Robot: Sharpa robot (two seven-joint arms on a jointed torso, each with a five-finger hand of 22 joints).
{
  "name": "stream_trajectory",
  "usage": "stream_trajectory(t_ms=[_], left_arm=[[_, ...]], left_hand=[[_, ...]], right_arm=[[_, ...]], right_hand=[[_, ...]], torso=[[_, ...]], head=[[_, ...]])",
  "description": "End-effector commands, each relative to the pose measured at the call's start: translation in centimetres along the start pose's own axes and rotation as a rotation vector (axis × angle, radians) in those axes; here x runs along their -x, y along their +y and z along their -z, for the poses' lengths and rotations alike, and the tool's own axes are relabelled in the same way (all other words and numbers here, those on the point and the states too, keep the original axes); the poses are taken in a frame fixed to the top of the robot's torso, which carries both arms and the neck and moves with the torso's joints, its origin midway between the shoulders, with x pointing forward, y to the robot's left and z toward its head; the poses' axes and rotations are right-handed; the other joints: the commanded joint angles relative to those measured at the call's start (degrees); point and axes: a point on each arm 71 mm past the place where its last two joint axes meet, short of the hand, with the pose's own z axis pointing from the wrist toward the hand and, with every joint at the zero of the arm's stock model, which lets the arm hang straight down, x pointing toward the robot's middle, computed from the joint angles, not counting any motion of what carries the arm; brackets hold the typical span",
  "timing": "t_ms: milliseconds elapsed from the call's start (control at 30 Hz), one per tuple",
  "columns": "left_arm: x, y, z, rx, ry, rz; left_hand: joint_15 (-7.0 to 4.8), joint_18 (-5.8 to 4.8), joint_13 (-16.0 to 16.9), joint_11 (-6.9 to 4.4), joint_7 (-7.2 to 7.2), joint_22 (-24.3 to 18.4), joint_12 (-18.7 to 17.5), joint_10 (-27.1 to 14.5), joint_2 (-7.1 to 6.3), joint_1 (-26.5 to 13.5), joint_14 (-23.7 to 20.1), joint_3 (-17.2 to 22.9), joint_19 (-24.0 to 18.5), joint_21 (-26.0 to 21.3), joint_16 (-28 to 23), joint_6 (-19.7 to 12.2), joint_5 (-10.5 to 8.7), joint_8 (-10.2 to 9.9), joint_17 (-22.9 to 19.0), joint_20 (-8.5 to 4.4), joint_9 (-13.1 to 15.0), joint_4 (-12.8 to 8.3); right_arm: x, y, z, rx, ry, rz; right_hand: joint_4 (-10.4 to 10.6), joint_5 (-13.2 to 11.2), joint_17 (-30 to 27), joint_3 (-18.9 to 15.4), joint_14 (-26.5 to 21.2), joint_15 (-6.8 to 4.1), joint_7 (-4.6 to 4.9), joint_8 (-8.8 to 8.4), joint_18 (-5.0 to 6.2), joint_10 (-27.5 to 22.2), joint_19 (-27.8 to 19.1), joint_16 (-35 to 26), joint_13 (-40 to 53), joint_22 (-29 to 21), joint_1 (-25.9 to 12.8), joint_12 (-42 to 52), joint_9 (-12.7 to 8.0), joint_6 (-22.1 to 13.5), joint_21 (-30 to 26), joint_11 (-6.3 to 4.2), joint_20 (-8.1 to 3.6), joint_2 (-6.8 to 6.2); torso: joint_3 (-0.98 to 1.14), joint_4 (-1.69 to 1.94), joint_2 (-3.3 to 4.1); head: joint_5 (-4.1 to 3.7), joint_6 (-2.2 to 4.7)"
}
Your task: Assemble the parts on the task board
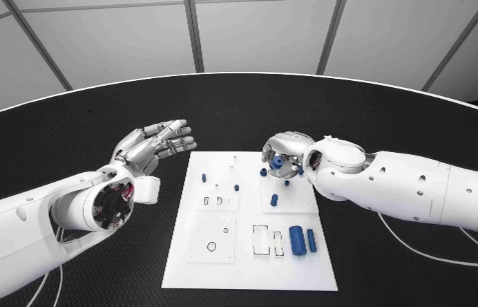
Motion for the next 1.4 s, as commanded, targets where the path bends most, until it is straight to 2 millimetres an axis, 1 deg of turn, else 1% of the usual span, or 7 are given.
stream_trajectory(t_ms=[33, 133, 300, 600, 700, 933, 1400], left_arm=[[0.0, 0.0, 0.0, -0.001, 0.0, 0.0], [0.0, 0.0, -0.1, -0.001, 0.002, 0.0], [-0.1, 0.0, -0.1, 0.002, 0.006, 0.002], [-0.2, -0.1, 0.0, 0.005, 0.01, 0.003], [-0.3, -0.1, -0.1, 0.006, 0.014, 0.004], [-0.4, -0.2, -0.1, 0.006, 0.018, 0.005], [-0.3, -0.3, -0.1, 0.004, 0.018, 0.004]], left_hand=[[-0.03, 1.15, -0.1, 0.2, 2.52, 0.1, -0.4, 0.4, -0.52, -0.1, -0.5, 0.4, 0.3, 0.2, -0.4, 0.3, -0.18, -0.2, 0.1, 0.0, -0.1, -0.1], [-0.02, 1.15, -0.1, 0.21, 2.54, 0.1, -0.4, 0.4, -0.55, -0.1, -0.5, 0.4, 0.4, 0.3, -0.4, 0.3, -0.19, -0.2, 0.1, -0.02, -0.1, -0.1], [-0.02, 1.15, -0.1, 0.21, 2.54, 0.1, -0.4, 0.4, -0.55, -0.1, -0.5, 0.4, 0.4, 0.3, -0.4, 0.3, -0.19, -0.2, 0.1, -0.02, -0.1, -0.1], [0.01, 1.14, -0.1, 0.24, 2.58, 0.2, -0.5, 0.4, -0.66, -0.3, -0.6, 0.4, 0.5, 0.4, -0.4, 0.3, -0.22, -0.3, 0.1, -0.05, -0.1, -0.1], [0.04, 1.13, -0.1, 0.26, 2.59, 0.2, -0.6, 0.4, -0.69, -0.4, -0.7, 0.4, 0.5, 0.5, -0.5, 0.3, -0.23, -0.3, 0.1, -0.06, -0.1, 0.0], [0.05, 1.13, -0.1, 0.26, 2.59, 0.2, -0.6, 0.4, -0.68, -0.4, -0.7, 0.5, 0.5, 0.5, -0.5, 0.4, -0.23, -0.3, 0.1, -0.06, -0.1, 0.0], [0.06, 1.11, -0.1, 0.27, 2.6, 0.3, -0.6, 0.4, -0.71, -0.5, -0.8, 0.5, 0.5, 0.6, -0.6, 0.4, -0.24, -0.3, 0.1, -0.07, -0.1, 0.0]], right_arm=[[-0.1, 0.0, -0.1, -0.004, 0.009, 0.003], [-0.1, 0.0, -0.2, -0.008, 0.011, 0.006], [-0.1, 0.0, -0.5, -0.013, 0.005, 0.006], [-0.2, 0.3, -1.0, -0.017, 0.002, 0.007], [-0.2, 0.3, -1.2, -0.018, 0.009, 0.009], [-0.4, 0.1, -1.3, -0.032, 0.028, 0.014], [-0.6, -0.2, -1.4, -0.045, 0.057, 0.055]], right_hand=[[0.3, 0.4, 0.6, 0.1, 1.6, 0.12, -0.51, 0.38, -0.72, -0.2, 0.7, 0.8, 0.1, 1.2, 0.2, 0.0, 0.2, -0.1, 0.9, -0.2, 0.09, -0.31], [0.5, 0.5, 4.3, 0.4, 2.2, 0.17, -0.47, 0.72, -1.46, 0.0, 2.4, 4.9, 0.4, 5.6, 0.3, 0.0, 0.6, -0.1, 3.9, -0.21, 0.15, -0.27], [0.6, 0.5, 5.3, 0.5, 2.3, 0.18, -0.42, 0.92, -1.69, 0.1, 2.9, 6.0, 0.6, 7.0, 0.3, 0.0, 0.8, 0.0, 4.9, -0.18, 0.21, -0.23], [0.7, 0.6, 8.1, 1.1, 2.6, 0.1, -0.46, 1.19, -2.36, 1.0, 4.4, 9.2, 0.9, 10.7, 0.6, 0.2, 1.4, -0.1, 7.4, -0.35, 0.23, 0.17], [0.7, 0.5, 9.0, 1.3, 2.8, 0.1, -0.47, 1.27, -2.52, 1.1, 4.8, 10.1, 1.0, 11.7, 0.7, 0.1, 1.5, -0.2, 8.0, -0.37, 0.23, 0.19], [0.7, 0.5, 10.4, 1.5, 3.0, 0.1, -0.47, 1.46, -2.81, 1.5, 5.4, 11.7, 1.2, 13.2, 0.7, 0.1, 1.8, -0.2, 9.0, -0.4, 0.24, 0.27], [0.8, 0.5, 11.8, 1.6, 3.1, 0.11, -0.54, 1.99, -3.12, 1.9, 6.2, 13.3, 1.4, 14.9, 0.6, 0.2, 2.4, 0.2, 10.1, -0.44, 0.3, 0.42]], torso=[[0.13, -0.08, 0.24], [0.11, 0.09, 0.32], [0.08, 0.39, 0.61], [0.03, 0.4, 0.89], [-0.01, 0.52, 1.11], [-0.04, 0.55, 1.23], [0.16, 0.55, 1.46]], head=[[0.11, 0.25], [0.0, 0.39], [-0.07, 0.5], [0.12, 0.17], [0.21, 0.23], [0.1, -0.08], [0.1, -0.15]])
